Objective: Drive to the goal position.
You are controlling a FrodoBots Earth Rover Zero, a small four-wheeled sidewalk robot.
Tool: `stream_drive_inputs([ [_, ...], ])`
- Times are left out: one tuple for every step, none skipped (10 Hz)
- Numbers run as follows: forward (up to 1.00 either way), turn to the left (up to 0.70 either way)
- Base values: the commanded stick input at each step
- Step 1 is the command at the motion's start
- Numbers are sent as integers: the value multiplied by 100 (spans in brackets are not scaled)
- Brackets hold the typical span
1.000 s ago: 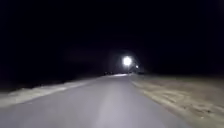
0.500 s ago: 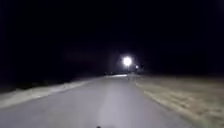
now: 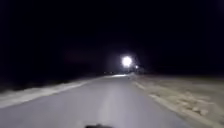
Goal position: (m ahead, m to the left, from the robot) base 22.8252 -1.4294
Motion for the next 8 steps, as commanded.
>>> stream_drive_inputs([
  [85,0],
  [85,0],
  [85,0],
  [85,0],
  [85,0],
  [85,0],
  [85,0],
  [85,0],
])
